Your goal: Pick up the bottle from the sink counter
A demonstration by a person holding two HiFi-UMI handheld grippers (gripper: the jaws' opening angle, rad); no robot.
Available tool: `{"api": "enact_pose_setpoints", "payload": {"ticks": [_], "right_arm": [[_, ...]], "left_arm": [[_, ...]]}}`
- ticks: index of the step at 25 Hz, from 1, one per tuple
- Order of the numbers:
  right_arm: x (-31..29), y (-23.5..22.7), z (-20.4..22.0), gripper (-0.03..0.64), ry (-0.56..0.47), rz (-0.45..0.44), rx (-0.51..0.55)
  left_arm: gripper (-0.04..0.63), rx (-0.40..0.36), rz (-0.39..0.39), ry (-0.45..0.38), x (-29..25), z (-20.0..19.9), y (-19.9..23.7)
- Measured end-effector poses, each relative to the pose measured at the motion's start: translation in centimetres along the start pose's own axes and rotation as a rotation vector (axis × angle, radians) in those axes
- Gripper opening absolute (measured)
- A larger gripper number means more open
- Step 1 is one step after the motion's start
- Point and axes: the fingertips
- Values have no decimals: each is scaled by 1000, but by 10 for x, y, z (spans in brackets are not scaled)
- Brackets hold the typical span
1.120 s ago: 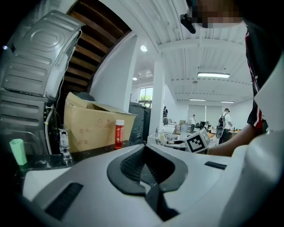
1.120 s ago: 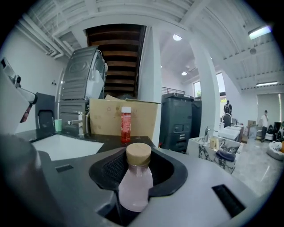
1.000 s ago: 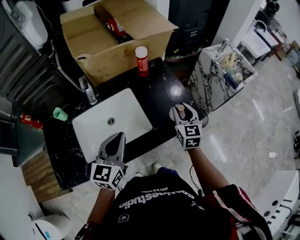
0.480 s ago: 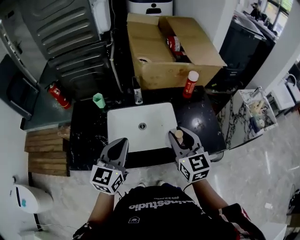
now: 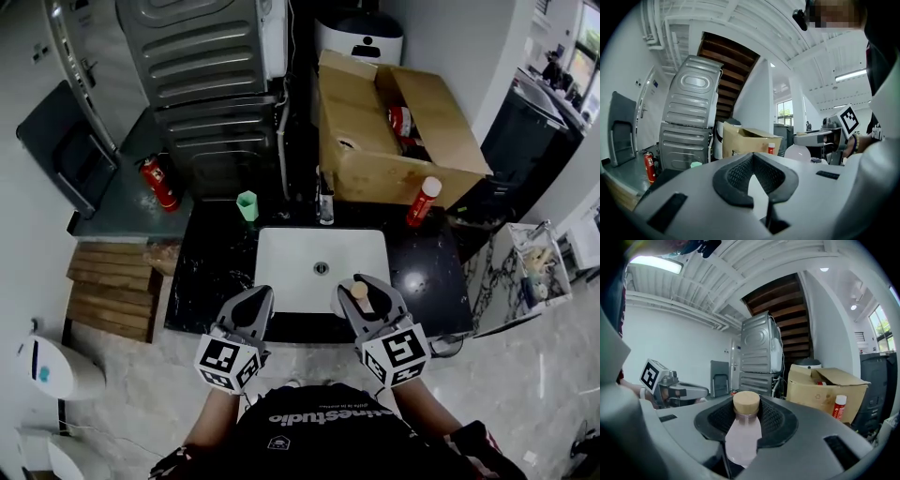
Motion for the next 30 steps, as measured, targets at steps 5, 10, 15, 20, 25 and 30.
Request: {"api": "enact_pose_setpoints", "payload": {"ticks": [5,10,15,20,25,30], "right_arm": [[-3,7,-3,160,-2,-5,17],[-1,6,-1,161,6,8,20],[2,5,0,161,9,19,14],[3,5,1,161,8,18,15],[2,6,1,161,6,13,19],[0,6,-1,160,4,11,18]], "left_arm": [[14,43,-1,-11,6,-1,6],[14,25,16,-11,3,-2,3],[14,22,35,-7,-2,-2,-1],[14,15,48,-5,-5,-1,-4],[14,11,52,-7,-6,-2,-4],[14,5,48,-12,-6,-5,-1]]}}
Point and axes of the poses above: the fingertips, and each gripper's own axes: x backward along the fingers, y to its left, z out of its underside, and after that the axes turned 2 degrees about -z, right-handed
